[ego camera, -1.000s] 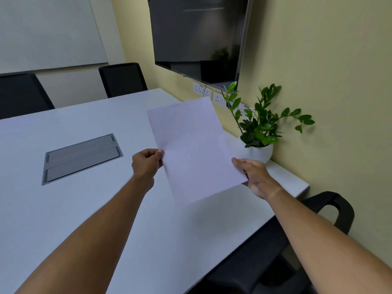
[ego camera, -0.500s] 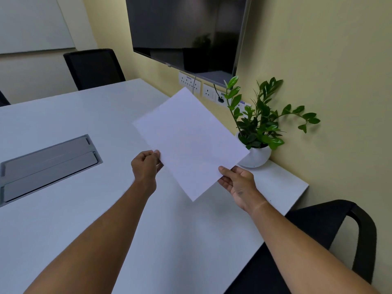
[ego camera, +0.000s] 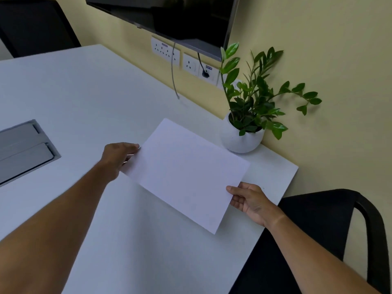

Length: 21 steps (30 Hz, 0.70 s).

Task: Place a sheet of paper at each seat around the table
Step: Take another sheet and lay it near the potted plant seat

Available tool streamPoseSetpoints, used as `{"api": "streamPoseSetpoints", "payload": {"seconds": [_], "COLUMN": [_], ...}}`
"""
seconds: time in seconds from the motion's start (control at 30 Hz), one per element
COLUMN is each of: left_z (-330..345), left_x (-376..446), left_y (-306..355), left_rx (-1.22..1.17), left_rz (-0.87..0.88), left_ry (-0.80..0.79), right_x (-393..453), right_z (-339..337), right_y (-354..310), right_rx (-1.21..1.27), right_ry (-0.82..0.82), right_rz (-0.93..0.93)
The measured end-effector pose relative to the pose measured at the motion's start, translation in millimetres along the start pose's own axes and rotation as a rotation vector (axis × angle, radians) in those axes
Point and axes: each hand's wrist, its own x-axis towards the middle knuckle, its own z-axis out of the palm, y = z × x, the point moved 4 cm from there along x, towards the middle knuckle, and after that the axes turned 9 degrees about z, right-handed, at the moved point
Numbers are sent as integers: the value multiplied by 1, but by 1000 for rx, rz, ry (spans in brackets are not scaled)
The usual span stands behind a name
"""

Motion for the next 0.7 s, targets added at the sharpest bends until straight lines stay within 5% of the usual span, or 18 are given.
{"api": "streamPoseSetpoints", "payload": {"seconds": [0.7], "left_z": [100], "left_x": [64], "left_y": [-94], "left_rx": [712], "left_rz": [-9], "left_ry": [-143], "right_x": [63], "right_z": [-51], "right_y": [70], "right_rx": [49], "right_ry": [575], "right_rz": [234]}}
